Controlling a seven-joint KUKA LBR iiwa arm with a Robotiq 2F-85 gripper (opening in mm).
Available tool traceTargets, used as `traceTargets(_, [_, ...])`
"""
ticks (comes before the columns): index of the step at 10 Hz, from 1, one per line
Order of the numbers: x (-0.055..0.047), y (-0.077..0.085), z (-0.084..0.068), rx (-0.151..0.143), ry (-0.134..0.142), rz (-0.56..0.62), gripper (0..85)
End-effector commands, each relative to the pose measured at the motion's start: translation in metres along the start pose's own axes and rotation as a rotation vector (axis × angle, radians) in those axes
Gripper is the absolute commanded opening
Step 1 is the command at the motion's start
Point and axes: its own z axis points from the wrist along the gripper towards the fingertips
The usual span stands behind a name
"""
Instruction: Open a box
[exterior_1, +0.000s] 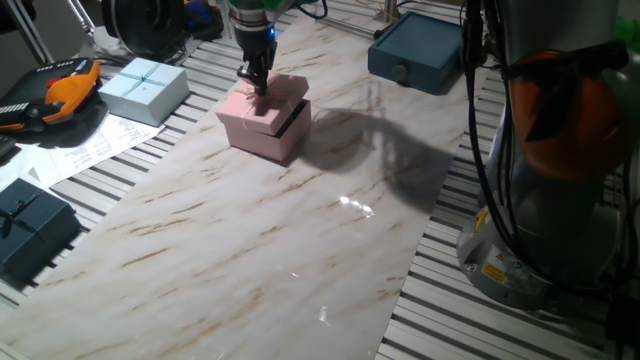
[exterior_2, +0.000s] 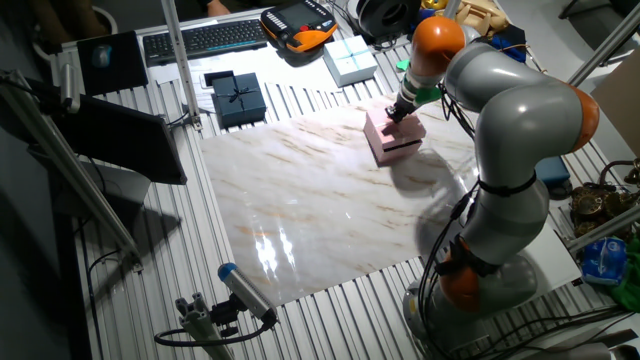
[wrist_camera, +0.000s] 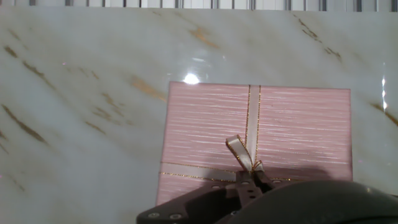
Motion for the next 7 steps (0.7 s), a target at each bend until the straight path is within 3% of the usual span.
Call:
traceTargets(1, [-0.001, 0.003, -0.002, -0.006, 0.000, 0.009, 0.0])
traceTargets(5, [-0.002, 0.025, -0.012, -0.007, 0.012, 0.036, 0.0])
traceTargets(7, [-0.001, 0.036, -0.013, -0.023, 0.012, 0.042, 0.0])
